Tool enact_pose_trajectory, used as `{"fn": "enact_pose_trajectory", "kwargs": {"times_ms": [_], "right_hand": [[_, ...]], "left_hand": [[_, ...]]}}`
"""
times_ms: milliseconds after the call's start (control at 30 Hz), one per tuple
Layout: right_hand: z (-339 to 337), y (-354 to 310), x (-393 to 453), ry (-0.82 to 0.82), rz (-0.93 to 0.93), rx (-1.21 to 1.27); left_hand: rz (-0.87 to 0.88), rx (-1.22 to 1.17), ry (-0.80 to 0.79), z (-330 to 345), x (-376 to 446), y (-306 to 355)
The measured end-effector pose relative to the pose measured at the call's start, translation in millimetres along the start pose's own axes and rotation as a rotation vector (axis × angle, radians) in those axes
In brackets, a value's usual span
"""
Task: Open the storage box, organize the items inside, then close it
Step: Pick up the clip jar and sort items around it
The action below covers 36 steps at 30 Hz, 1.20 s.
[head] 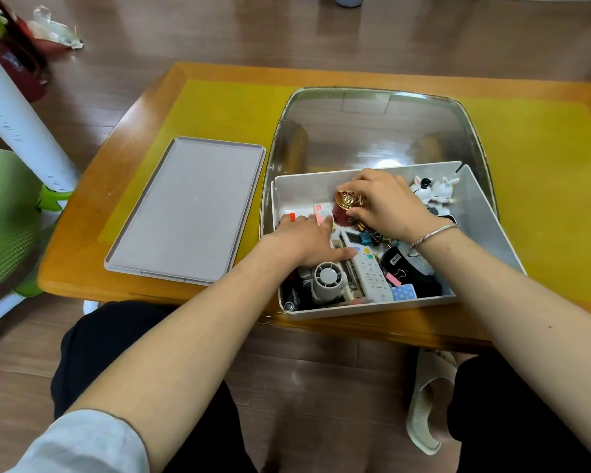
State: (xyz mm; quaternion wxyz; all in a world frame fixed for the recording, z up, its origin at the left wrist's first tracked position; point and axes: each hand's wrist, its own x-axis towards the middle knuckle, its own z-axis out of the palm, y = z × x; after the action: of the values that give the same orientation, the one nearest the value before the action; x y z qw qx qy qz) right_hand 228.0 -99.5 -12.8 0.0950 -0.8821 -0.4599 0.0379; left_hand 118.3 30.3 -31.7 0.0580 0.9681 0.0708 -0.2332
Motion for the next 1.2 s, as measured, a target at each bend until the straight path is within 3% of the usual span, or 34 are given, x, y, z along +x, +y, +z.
{"fn": "enact_pose_trajectory", "kwargs": {"times_ms": [400,533,633,767,900,1000,1200], "right_hand": [[-11,2,-13,0.039,0.046,0.08],[-21,9,-30,0.105,0.092,0.152],[-29,16,-44,0.127,0.133,0.185],[-34,22,-64,0.147,0.177,0.268],[-32,23,-77,0.122,0.215,0.355],[-31,28,-82,0.119,0.256,0.411],[-25,43,-89,0.047,0.288,0.294]], "left_hand": [[0.028,-0.028,0.094,-9,0,-4],[0.077,-0.165,0.204,-27,-12,-10],[0.154,-0.401,0.247,-42,-31,-13],[0.326,-0.617,0.027,-57,-61,-5],[0.352,-0.51,-0.232,-52,-64,1],[0.3,-0.396,-0.218,-45,-57,0],[0.252,-0.385,-0.015,-44,-52,-11]]}}
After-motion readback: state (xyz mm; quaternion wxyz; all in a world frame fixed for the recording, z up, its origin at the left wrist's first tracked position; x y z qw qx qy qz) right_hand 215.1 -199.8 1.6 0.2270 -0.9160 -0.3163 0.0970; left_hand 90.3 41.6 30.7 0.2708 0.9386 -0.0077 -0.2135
